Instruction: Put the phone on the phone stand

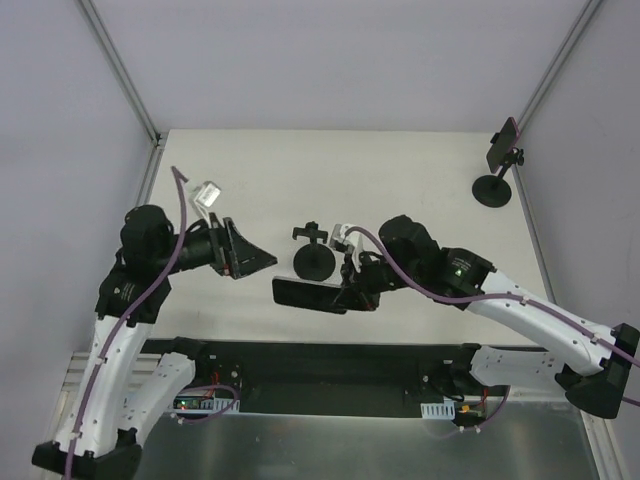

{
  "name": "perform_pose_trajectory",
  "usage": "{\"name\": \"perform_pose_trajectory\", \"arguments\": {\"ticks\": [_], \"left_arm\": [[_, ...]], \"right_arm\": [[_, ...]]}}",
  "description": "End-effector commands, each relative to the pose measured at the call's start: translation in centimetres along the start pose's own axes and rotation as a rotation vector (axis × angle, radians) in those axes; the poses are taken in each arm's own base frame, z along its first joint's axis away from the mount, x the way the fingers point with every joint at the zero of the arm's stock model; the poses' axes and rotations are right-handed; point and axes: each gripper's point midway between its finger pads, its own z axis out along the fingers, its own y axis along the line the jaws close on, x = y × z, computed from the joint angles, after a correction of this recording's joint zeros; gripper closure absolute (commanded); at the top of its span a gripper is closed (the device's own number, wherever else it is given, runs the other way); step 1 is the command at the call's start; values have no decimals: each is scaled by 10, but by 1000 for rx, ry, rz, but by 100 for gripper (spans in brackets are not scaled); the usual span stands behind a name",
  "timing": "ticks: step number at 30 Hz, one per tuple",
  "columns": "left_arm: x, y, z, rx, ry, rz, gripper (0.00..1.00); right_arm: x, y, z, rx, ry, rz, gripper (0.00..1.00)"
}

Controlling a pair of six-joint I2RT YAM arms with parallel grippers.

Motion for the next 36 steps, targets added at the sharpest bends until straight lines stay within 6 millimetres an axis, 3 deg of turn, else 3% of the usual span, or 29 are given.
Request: {"name": "perform_pose_trajectory", "arguments": {"ticks": [1,2,7,11,14,17,21,22,24,25,27,28,30,31,34,35,36], "left_arm": [[36,-38,24,211,231,211,15],[42,-38,38,216,291,212,18],[89,-60,64,352,514,306,15],[117,-70,64,461,639,316,16],[128,-74,61,509,684,318,24],[133,-78,57,539,704,320,37],[134,-81,52,555,698,338,63],[133,-82,50,557,685,349,75],[130,-83,48,551,663,368,88],[126,-84,46,540,636,389,100],[122,-84,44,524,602,411,100],[117,-87,40,521,572,430,100],[108,-88,42,489,507,451,100],[103,-91,37,488,470,466,100],[88,-103,33,500,360,485,100],[84,-106,31,502,337,476,100],[81,-109,30,508,313,478,100]], "right_arm": [[33,33,-29,-192,154,-48,99],[36,36,-31,-212,158,-45,99],[37,51,-43,-277,131,-57,99],[38,57,-51,-306,106,-79,99],[35,56,-54,-294,87,-99,99],[31,54,-56,-284,73,-105,99],[17,54,-52,-287,46,-106,99],[14,52,-51,-276,39,-105,99],[5,43,-47,-222,11,-85,99],[1,40,-46,-204,-2,-77,97],[-11,35,-42,-166,-51,-42,92],[-11,33,-38,-161,-60,-16,78],[-25,31,-34,-152,-128,-7,62],[-27,32,-32,-162,-142,34,42],[-33,27,-27,-147,-209,63,21],[-28,25,-23,-144,-211,97,18],[-38,26,-25,-153,-263,79,16]]}}
